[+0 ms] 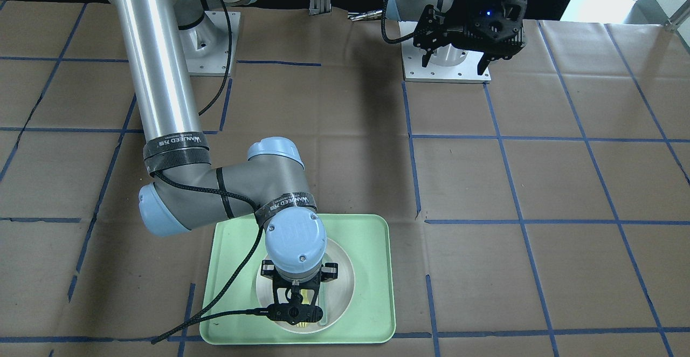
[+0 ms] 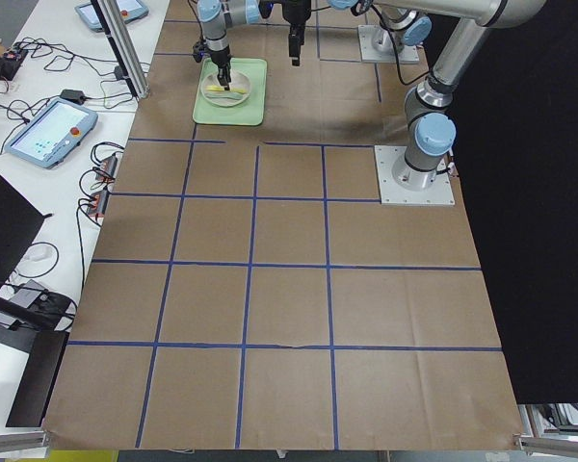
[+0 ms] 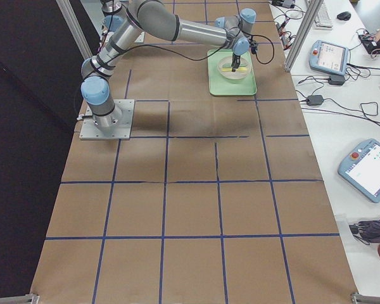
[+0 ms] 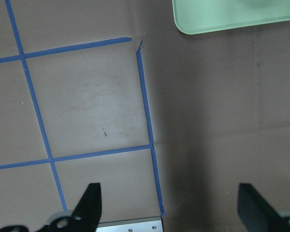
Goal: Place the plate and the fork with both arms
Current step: 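Close the right gripper on the yellow fork's handle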
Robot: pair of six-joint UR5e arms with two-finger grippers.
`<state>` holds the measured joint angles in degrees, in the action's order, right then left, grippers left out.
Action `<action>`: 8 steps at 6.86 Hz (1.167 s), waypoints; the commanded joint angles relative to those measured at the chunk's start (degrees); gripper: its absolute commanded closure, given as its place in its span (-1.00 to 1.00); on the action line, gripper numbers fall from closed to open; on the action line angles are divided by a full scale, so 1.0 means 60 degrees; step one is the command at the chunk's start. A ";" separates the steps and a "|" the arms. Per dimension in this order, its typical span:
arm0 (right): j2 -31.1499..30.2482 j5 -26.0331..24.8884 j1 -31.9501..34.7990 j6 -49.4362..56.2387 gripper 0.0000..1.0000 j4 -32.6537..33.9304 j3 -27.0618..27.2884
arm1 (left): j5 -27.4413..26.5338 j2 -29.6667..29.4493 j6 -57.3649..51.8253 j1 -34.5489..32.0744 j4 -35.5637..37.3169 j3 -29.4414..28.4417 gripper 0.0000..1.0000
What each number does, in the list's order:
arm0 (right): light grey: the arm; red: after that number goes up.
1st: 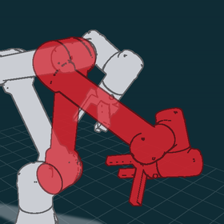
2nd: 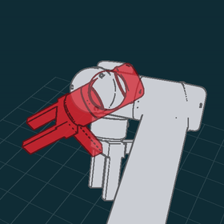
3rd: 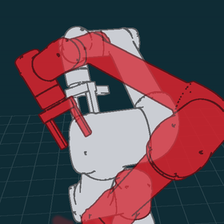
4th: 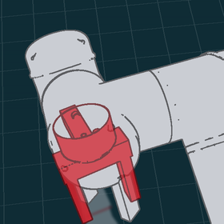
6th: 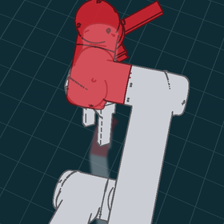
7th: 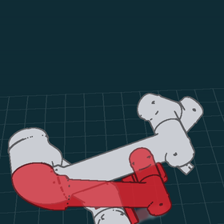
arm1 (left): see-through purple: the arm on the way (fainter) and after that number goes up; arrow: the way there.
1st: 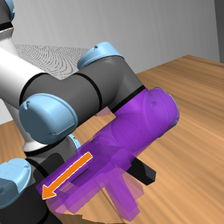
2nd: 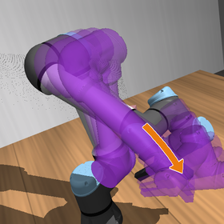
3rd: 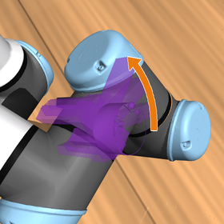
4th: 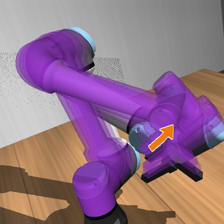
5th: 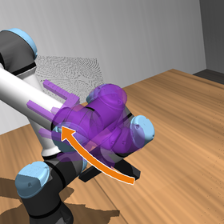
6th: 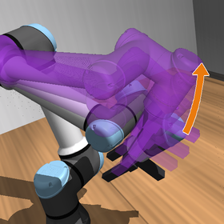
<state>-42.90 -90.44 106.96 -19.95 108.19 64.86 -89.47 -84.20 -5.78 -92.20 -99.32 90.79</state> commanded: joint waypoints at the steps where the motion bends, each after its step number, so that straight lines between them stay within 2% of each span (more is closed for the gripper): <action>1: 0.0133 0.0000 0.0001 -0.0001 0.00 0.0000 -0.0014 | 0.0000 0.0000 -0.0003 0.0000 0.0000 0.0000 -0.99; 8: 0.0192 0.0014 0.0001 0.0014 0.14 0.0015 -0.0028 | 0.0000 0.0000 -0.0003 0.0000 0.0000 0.0000 -0.99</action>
<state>-41.89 -90.35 106.96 -19.87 108.26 64.71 -89.47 -84.20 -5.80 -92.20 -99.32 90.79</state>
